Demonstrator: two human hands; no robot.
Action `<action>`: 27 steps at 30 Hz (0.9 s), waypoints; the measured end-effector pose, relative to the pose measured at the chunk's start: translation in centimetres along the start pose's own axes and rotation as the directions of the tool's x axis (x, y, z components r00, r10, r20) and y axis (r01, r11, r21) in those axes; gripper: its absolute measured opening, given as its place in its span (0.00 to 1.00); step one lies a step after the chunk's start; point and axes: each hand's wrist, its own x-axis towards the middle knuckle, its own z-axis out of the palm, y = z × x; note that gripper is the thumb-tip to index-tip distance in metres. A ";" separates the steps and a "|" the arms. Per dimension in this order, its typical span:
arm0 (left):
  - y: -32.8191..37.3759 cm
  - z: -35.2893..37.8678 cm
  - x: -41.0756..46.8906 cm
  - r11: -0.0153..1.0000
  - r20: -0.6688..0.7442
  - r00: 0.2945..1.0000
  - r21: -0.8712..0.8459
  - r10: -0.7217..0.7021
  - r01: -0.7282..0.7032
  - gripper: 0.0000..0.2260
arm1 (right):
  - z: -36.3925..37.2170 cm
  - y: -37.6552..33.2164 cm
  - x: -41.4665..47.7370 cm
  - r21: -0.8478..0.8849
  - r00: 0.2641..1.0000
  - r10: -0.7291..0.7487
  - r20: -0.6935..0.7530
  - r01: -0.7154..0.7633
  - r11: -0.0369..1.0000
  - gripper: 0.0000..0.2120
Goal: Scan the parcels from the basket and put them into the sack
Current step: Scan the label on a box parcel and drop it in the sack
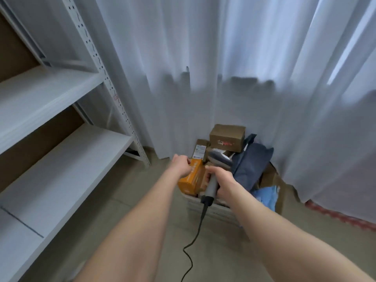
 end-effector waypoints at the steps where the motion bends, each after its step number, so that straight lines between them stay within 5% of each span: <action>1: 1.8 0.4 1.2 1.000 0.009 1.000 0.006 0.013 -0.013 0.16 | -1.1 -1.6 1.0 0.020 1.000 -0.019 -0.019 0.019 1.000 0.18; 7: 8.6 2.3 9.4 0.999 0.045 0.998 0.003 0.035 -0.036 0.16 | -6.0 -8.8 6.7 0.129 0.995 -0.013 -0.097 0.025 0.991 0.04; 13: 11.7 4.2 20.4 1.000 0.079 0.997 -0.004 0.020 -0.020 0.19 | -8.0 -14.1 15.6 0.216 0.987 0.036 -0.158 -0.001 0.976 0.03; 22: 11.4 9.9 39.5 0.966 0.201 0.971 -0.194 -0.130 0.170 0.24 | -8.1 -18.9 33.2 0.209 0.952 0.099 -0.288 -0.038 0.977 0.24; 27: 11.1 12.4 45.1 0.879 0.303 0.927 -0.350 -0.221 0.324 0.29 | -8.8 -19.1 39.2 0.184 0.938 0.120 -0.325 -0.062 0.981 0.27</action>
